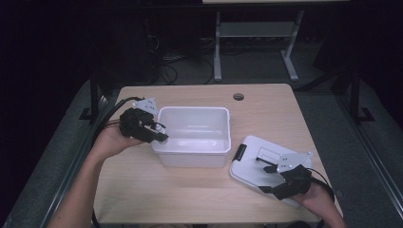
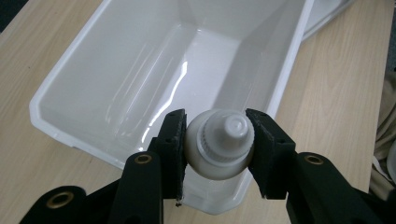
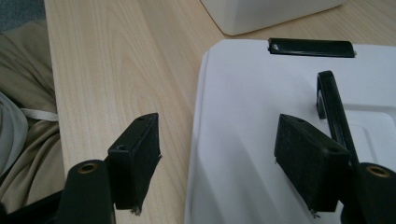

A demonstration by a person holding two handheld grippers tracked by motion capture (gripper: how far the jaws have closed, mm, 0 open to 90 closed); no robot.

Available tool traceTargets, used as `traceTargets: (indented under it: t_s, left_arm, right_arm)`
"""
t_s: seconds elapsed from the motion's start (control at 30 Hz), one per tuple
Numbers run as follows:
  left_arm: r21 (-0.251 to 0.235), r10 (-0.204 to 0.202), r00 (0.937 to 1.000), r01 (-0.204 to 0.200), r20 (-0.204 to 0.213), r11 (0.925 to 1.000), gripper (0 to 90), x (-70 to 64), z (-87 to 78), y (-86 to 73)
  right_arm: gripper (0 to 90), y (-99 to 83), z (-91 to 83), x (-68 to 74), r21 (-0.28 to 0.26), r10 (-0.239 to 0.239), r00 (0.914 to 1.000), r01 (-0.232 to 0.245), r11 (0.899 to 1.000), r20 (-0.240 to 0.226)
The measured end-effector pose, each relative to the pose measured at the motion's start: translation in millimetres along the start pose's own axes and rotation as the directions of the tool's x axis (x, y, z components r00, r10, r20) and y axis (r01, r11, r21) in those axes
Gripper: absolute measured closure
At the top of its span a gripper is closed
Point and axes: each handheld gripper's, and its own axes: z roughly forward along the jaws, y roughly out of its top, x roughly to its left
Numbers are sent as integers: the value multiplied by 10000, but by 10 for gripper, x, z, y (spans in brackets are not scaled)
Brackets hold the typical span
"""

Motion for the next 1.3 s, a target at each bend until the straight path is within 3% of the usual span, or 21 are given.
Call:
traceTargets:
  t_s: [0.33,1.3]
  left_arm:
    - [282,92,10000,-92,-16,9996,596,14,77,17]
    - [446,-298,9995,296,50,9986,595,43,356,-112]
  right_arm:
    - [304,-10,-16,-5,-33,6,10000,-5,10000,20]
    - [304,-51,-12,-7,110,61,10000,-61,9999,-1]
